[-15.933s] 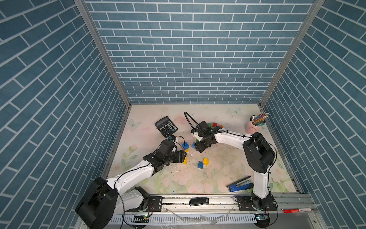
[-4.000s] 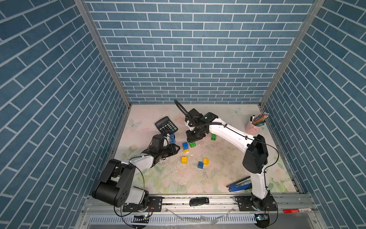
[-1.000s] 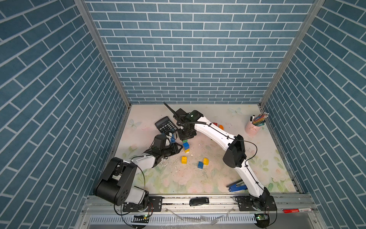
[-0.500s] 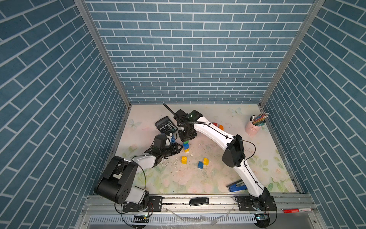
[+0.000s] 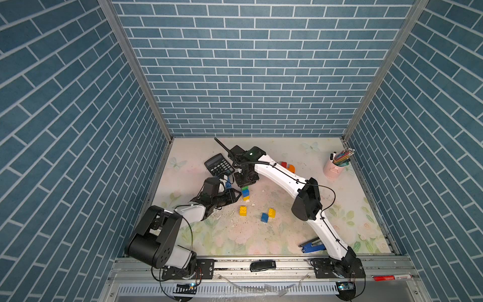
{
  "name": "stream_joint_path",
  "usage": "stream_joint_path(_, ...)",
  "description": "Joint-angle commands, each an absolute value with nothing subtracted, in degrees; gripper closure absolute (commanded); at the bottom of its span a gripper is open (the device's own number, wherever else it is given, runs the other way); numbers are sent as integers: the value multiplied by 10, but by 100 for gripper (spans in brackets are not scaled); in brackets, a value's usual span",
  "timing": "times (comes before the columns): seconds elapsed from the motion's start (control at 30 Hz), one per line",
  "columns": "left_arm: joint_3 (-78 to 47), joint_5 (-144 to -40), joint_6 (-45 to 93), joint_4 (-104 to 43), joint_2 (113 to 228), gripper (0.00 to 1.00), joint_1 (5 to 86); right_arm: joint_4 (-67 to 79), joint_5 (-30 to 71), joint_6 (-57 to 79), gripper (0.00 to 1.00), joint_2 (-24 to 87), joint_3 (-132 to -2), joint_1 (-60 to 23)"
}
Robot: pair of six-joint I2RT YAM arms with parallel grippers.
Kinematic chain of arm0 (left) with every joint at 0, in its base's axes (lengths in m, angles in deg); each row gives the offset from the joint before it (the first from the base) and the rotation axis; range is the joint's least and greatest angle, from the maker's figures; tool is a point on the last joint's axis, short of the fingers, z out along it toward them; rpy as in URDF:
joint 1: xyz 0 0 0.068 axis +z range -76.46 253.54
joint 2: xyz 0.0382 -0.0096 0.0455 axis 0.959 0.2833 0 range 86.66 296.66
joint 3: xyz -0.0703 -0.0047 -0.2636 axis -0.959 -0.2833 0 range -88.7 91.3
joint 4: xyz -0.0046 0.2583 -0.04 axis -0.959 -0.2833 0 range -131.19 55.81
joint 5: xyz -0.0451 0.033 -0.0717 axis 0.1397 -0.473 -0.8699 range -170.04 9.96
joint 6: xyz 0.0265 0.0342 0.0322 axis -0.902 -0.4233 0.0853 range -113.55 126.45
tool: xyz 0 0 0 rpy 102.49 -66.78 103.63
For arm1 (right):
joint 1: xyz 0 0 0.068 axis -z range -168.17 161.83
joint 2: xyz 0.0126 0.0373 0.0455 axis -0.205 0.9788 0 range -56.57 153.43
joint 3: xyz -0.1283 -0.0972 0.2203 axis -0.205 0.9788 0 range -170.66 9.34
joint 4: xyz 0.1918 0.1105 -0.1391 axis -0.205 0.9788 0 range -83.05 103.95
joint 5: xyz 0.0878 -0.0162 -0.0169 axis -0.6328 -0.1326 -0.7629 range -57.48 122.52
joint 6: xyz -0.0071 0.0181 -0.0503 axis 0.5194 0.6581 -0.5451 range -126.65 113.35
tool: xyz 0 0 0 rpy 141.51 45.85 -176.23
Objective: Assemble a fork with lego
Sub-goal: Assemble the lego brick with the lego brick.
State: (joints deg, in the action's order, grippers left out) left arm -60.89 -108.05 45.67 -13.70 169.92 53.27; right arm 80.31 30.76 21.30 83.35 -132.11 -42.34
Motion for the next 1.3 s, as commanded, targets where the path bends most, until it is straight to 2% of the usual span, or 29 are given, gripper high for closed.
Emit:
stream_joint_path(0.0,-601,-1085,452,-129,1708,51,535,825,322,187,100,864,-1320,-433)
stream_joint_path(0.23,-602,-1085,454,-127,1707,51,534,832,345,177,100,878,-1324,-446)
stream_joint_path(0.47,-596,-1087,455,-130,1703,51,534,831,331,242,100,861,-1288,-448)
stream_joint_path(0.63,-596,-1086,454,-130,1703,51,532,823,333,241,100,849,-1259,-451)
stream_joint_path(1.27,-595,-1090,452,-135,1701,51,531,640,461,280,100,727,-1004,-488)
